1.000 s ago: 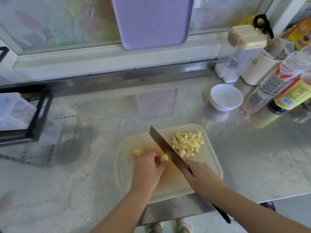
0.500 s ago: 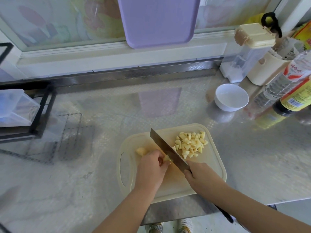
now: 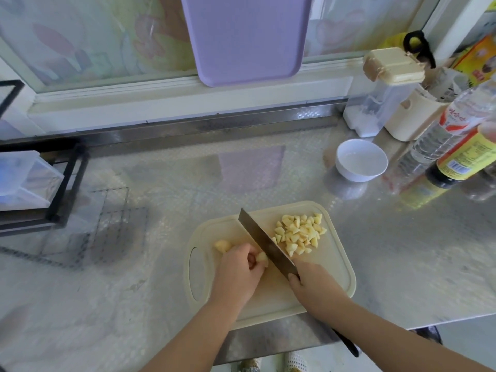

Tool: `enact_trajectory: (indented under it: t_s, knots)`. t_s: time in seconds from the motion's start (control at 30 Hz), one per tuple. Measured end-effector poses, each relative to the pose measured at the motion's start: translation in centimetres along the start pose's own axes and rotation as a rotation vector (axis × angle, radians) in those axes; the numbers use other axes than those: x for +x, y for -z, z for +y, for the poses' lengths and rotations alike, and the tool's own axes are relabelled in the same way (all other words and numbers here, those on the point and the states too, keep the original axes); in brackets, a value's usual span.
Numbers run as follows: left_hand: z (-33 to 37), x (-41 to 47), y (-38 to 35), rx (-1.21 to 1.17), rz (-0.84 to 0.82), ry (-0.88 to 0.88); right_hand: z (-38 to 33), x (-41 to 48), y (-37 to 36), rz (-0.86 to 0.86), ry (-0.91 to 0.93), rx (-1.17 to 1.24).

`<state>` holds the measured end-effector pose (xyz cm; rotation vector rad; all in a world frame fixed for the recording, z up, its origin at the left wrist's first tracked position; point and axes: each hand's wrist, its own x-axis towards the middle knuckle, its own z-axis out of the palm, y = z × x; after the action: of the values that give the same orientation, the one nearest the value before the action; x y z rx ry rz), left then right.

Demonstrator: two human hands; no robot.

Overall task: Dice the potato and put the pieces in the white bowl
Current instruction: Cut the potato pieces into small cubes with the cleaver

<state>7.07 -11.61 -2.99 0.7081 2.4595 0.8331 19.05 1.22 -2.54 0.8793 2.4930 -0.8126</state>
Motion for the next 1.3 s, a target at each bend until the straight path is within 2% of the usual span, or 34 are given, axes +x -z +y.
enact_trajectory:
  t_s: [0.17,0.27,0.5,0.8,1.1,1.3]
  knots:
    - [-0.3,1.3,1.0,0.012,-0.185,0.043,0.7,0.0,1.0,-0.023,0.017,0.023]
    - [0.1,2.2,1.2,0.039,-0.223,0.068,1.2,-0.2,1.4,-0.034,0.022,0.041]
    - [1.4,2.6,0.7,0.071,-0.123,0.070,0.9,-0.5,2.4,-0.027,0.018,0.062]
    - [1.3,0.7,0.2,-0.030,-0.079,0.097,0.4,-1.0,2.3,-0.007,0.023,0.110]
    - [0.7,1.2,1.8,0.032,-0.175,0.079,0.3,-0.7,2.0,-0.012,0.048,0.076]
    - [0.2,0.5,1.5,0.000,-0.046,0.032,0.3,-1.3,2.0,0.002,0.109,-0.014]
